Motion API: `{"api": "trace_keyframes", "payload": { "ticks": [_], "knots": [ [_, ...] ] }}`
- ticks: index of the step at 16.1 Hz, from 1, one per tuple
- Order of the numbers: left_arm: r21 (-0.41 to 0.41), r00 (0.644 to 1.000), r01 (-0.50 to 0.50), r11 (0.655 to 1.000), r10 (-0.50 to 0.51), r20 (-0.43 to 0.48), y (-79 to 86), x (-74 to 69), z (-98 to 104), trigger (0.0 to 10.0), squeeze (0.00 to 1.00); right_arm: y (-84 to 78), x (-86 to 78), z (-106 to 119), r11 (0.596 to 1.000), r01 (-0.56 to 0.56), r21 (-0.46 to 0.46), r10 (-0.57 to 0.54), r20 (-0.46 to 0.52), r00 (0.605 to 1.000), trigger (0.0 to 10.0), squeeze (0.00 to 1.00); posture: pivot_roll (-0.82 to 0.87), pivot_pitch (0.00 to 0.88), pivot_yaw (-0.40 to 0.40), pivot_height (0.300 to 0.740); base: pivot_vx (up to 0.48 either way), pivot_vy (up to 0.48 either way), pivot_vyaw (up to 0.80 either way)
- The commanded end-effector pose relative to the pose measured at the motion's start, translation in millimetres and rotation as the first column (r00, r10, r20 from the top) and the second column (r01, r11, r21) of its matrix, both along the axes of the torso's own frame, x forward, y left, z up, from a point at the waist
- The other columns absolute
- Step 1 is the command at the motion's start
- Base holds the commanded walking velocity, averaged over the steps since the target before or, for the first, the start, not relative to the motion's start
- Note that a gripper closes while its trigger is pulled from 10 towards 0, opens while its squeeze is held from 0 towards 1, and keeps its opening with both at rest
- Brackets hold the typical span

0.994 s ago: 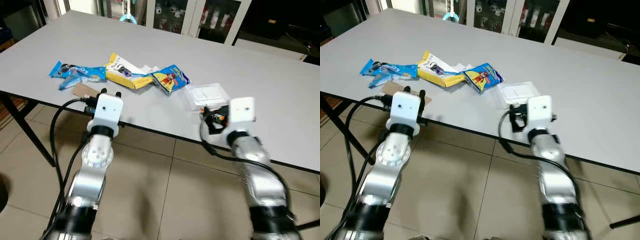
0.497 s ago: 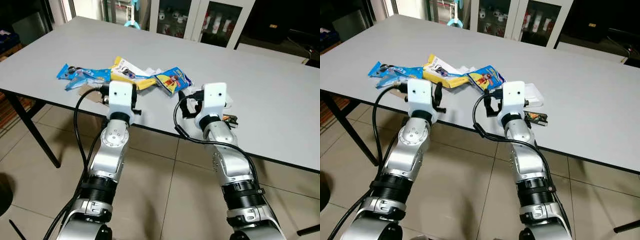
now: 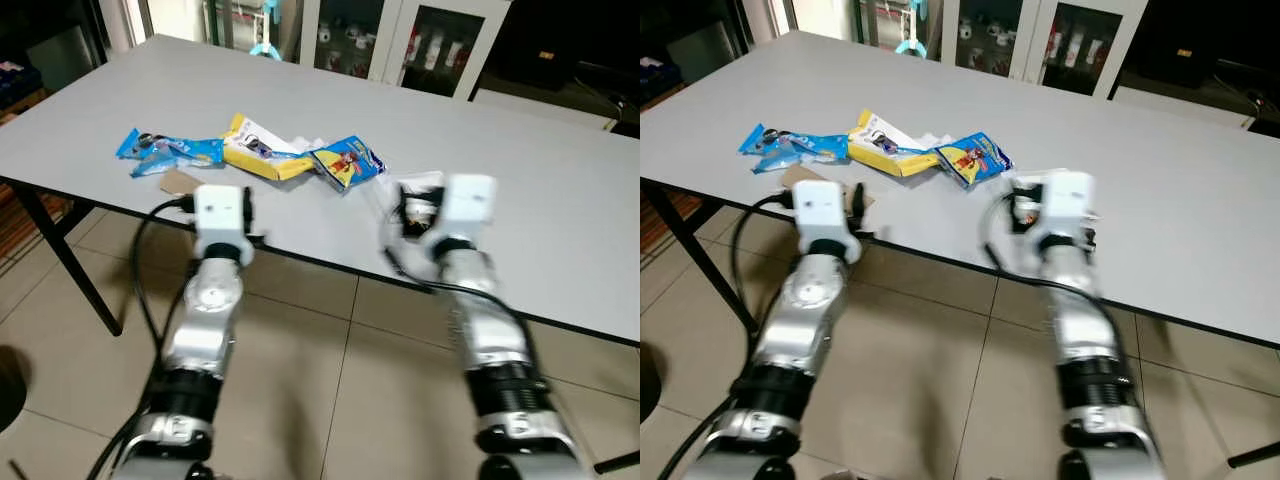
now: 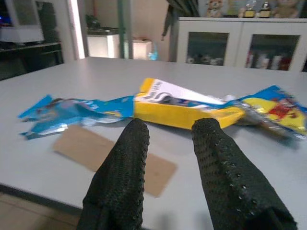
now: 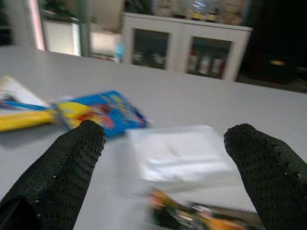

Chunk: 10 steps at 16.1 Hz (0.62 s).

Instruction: Picking trash to rubbish bin

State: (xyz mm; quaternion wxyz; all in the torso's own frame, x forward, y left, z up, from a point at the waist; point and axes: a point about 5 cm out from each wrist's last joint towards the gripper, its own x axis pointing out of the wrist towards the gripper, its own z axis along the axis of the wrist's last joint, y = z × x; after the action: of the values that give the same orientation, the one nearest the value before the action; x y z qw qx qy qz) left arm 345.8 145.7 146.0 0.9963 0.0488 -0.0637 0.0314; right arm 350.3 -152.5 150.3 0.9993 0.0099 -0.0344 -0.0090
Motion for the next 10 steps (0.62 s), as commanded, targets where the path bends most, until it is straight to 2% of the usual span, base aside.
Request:
{"api": "trace_keyframes", "payload": {
  "ticks": [1, 3, 4, 7, 10],
  "knots": [
    [0.013, 1.0, 0.003, 1.0, -0.003, -0.004, 3.6, -2.5, -3.7, 10.0, 0.0, -22.6, -2.3, -8.0, 0.998, 0.059, -0.007, -0.059, -0.02, 0.998, 10.0, 0.0, -0.05, 0.0, -0.101, 0.74, 0.0, 0.0, 0.0],
    [0.04, 0.999, 0.037, 0.999, -0.037, -0.013, 11.0, -8.6, -9.1, 10.0, 0.0, -49.8, -4.8, -12.0, 0.993, 0.116, -0.023, -0.117, -0.036, 0.992, 10.0, 0.0, -0.05, 0.0, -0.103, 0.74, 0.0, 0.0, 0.0],
    [0.058, 0.998, 0.061, 0.996, -0.06, -0.02, 10.3, -11.2, -12.3, 10.0, 0.0, -52.3, -5.7, -12.7, 0.993, 0.119, -0.026, -0.12, -0.037, 0.992, 10.0, 0.0, -0.05, 0.0, -0.103, 0.74, 0.0, 0.0, 0.0],
    [0.078, 0.997, 0.07, 0.994, -0.068, -0.037, 7.2, -15.0, -18.8, 10.0, 0.0, -50.2, -6.7, -15.1, 0.994, 0.109, 0.001, -0.109, -0.027, 0.994, 10.0, 0.0, -0.05, 0.0, -0.105, 0.74, 0.0, 0.0, 0.0],
    [0.06, 0.998, 0.051, 0.997, -0.049, -0.036, 2.5, -10.5, -16.4, 10.0, 0.0, -40.0, -4.2, -13.6, 0.997, 0.078, 0.017, -0.078, -0.016, 0.997, 10.0, 0.0, -0.04, 0.0, -0.115, 0.74, 0.0, 0.0, 0.0]
  ]
}}
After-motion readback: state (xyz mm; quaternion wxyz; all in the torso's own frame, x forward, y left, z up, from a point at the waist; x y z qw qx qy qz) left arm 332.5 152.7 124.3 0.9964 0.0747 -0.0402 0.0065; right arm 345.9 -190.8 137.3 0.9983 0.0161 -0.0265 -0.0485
